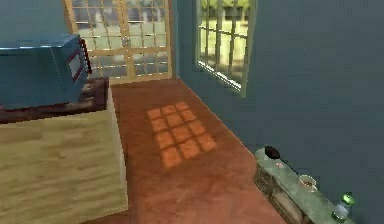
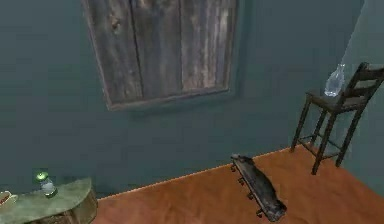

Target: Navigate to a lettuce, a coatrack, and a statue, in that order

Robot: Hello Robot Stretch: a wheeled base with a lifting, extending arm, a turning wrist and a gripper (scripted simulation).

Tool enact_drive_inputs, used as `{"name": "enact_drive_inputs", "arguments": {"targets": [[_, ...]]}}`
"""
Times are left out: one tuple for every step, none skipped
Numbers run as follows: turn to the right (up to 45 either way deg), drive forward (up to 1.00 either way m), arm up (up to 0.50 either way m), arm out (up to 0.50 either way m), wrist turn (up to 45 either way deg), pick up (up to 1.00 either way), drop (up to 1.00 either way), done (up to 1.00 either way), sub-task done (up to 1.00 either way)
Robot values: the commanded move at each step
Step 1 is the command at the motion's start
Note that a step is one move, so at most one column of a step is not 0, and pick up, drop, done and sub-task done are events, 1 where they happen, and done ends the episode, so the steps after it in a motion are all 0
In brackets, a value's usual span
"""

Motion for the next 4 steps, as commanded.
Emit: {"name": "enact_drive_inputs", "arguments": {"targets": [[0.0,1.00,0.00,0.00,0.0,0.00,0.00,0.00,0.00],[-21.0,0.00,0.00,0.00,0.0,0.00,0.00,0.00,0.00],[0.0,0.10,0.00,0.00,0.0,0.00,0.00,0.00,0.00],[0.0,0.95,0.00,0.00,0.0,0.00,0.00,0.00,0.00]]}}
